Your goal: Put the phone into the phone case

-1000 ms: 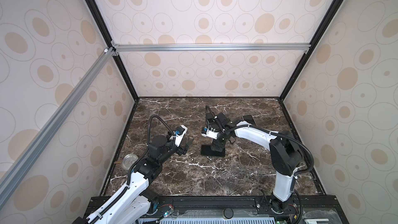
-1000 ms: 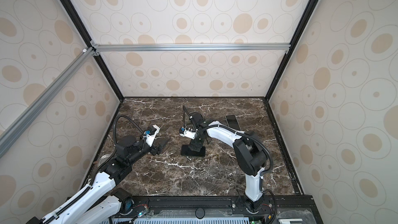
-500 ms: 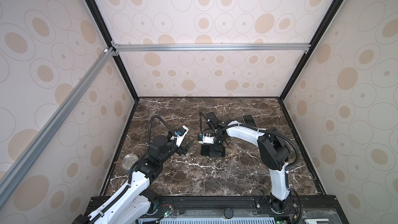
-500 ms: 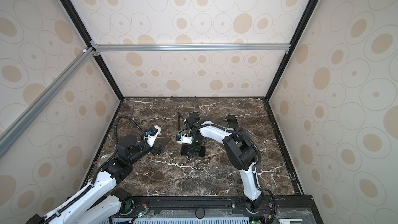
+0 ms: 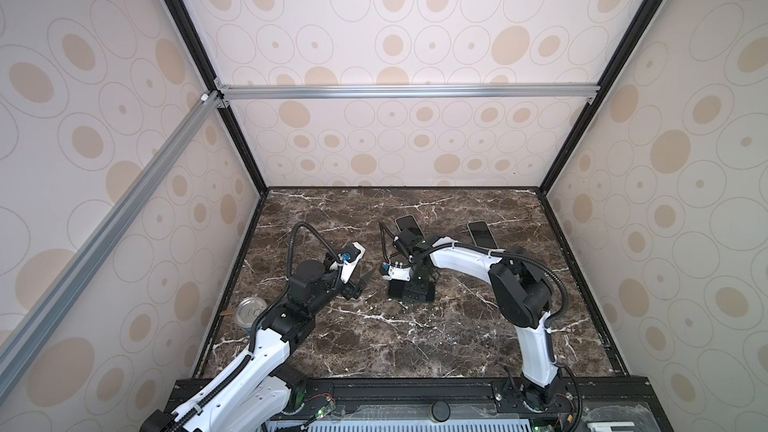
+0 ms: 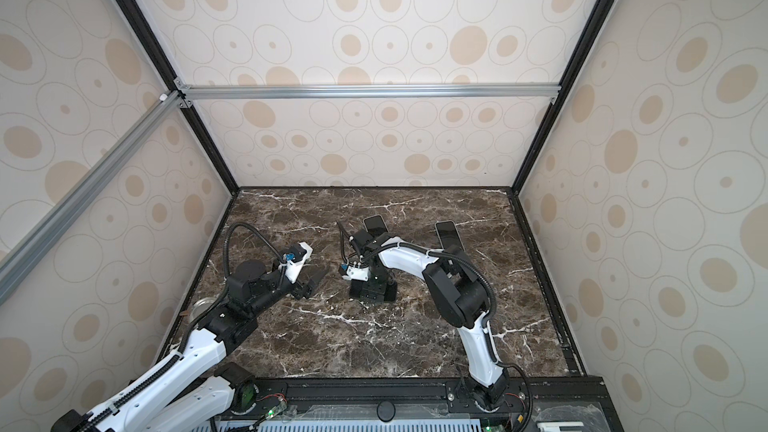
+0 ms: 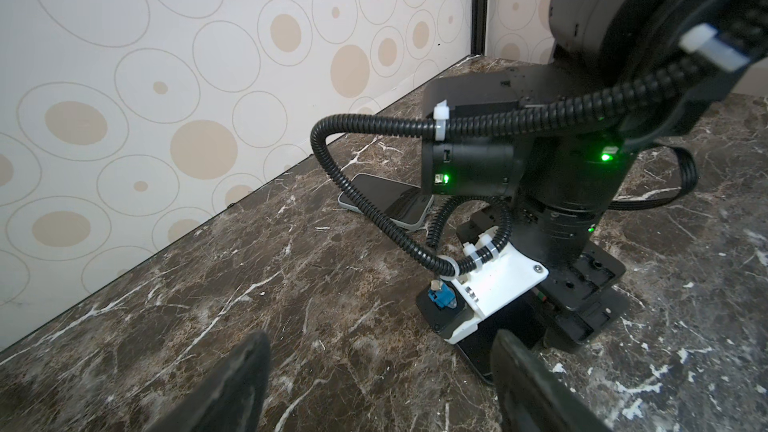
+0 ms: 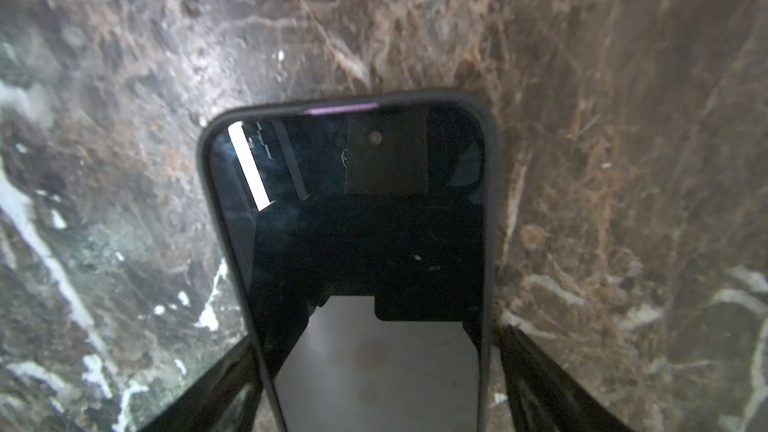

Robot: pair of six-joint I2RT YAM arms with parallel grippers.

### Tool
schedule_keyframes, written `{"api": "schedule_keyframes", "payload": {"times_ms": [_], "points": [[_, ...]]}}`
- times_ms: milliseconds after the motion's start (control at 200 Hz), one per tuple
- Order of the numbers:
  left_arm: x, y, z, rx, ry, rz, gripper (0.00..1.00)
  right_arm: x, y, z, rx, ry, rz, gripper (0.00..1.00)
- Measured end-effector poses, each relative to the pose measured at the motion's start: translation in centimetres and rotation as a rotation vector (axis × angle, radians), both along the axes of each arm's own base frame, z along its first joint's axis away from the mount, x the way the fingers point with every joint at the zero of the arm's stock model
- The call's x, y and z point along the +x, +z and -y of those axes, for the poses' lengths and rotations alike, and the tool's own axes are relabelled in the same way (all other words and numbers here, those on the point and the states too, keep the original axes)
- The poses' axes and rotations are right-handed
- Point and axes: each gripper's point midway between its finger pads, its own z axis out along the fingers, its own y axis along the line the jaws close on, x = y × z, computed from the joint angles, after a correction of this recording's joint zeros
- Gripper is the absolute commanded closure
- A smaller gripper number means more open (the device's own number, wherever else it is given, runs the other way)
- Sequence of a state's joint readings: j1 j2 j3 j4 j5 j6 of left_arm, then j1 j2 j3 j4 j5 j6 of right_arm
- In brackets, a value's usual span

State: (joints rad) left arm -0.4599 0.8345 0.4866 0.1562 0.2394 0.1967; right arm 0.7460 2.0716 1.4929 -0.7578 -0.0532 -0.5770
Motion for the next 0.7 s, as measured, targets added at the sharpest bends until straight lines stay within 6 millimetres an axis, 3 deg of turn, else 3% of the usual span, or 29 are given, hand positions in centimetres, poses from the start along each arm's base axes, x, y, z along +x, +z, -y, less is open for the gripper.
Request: {"api": "schedule_keyframes", "payload": {"times_ms": [195,480,700], "points": [[0.1,-0.5,0.1,0.006,0.001,-0.015,0.17,0.4,0.0,2.3,-0.001,-0.175,-0.016,0.18],[0.7,-1.5,0.4,0.020,0.000,-0.048,0.17,2.3,0.0,10.2,-0.018,-0.583,-0.054,0.19],[0.9,-1.8,0.4,0.023,0.005,-0.058,0.17,4.8,0.1,13.9,-0.007,-0.850,-0.076,0.19]]}}
